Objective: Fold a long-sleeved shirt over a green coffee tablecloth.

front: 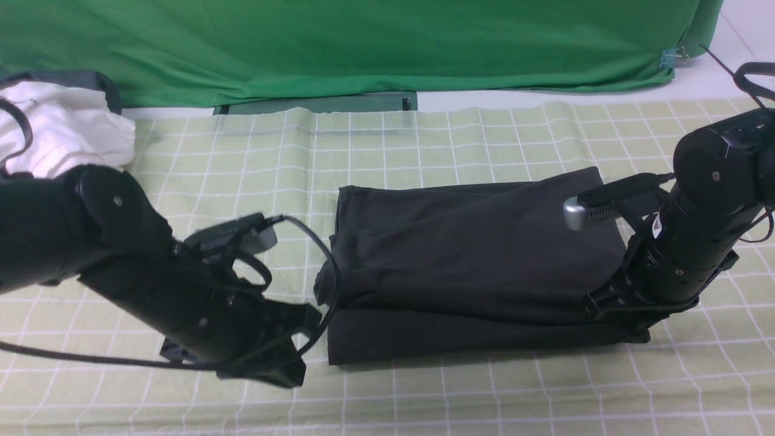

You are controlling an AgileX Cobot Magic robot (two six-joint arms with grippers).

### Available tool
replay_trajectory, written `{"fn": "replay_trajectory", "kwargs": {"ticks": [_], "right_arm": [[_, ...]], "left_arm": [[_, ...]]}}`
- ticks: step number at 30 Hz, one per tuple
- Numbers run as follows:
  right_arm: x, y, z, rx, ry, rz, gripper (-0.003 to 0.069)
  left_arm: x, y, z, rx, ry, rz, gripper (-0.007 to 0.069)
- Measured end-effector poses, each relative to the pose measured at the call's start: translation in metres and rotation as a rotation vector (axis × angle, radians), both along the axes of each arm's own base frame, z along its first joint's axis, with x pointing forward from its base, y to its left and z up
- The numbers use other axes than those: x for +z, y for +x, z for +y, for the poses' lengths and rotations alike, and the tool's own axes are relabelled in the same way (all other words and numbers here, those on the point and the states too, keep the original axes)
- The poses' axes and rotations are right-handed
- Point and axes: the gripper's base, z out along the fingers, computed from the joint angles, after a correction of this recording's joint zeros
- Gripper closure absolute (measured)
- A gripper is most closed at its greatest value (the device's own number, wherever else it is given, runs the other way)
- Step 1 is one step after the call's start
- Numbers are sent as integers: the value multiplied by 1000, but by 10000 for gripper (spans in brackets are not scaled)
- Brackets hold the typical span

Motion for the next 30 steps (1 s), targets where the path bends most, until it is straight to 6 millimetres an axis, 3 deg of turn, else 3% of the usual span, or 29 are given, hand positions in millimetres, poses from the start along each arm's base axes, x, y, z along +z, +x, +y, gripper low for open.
{"fn": "replay_trajectory", "kwargs": {"ticks": [1,4,7,10,13,16,19,21,25,26,27,29,30], "right_arm": [[0,0,0,-3,-1,2,536],[4,0,0,-5,-12,19,377],[18,4,1,3,-19,28,263],[42,9,2,23,-18,12,230],[75,6,1,60,-20,-2,260],[101,-2,-2,88,-13,-39,351],[141,-25,-11,103,20,-149,557],[165,-43,-18,105,45,-232,622],[209,-93,-38,102,102,-407,653],[209,-93,-38,102,102,-407,653],[222,-123,-49,100,128,-488,653],[229,-153,-61,98,154,-568,653],[227,-153,-61,98,153,-564,653]], "left_arm": [[0,-1,0,-4,-1,8,589],[6,-3,0,-24,-4,17,544],[25,-2,-1,-48,-13,-20,480],[49,1,-1,-50,-18,-84,416],[76,1,-1,-33,-34,-168,351],[92,-1,0,-17,-49,-223,319],[106,-8,2,-9,-58,-278,298],[109,-10,3,-9,-61,-288,296],[109,-11,3,-12,-57,-289,295],[109,-11,3,-12,-57,-289,295],[109,-11,3,-13,-56,-290,295],[109,-11,3,-12,-56,-291,295],[109,-11,3,-12,-56,-291,295]]}}
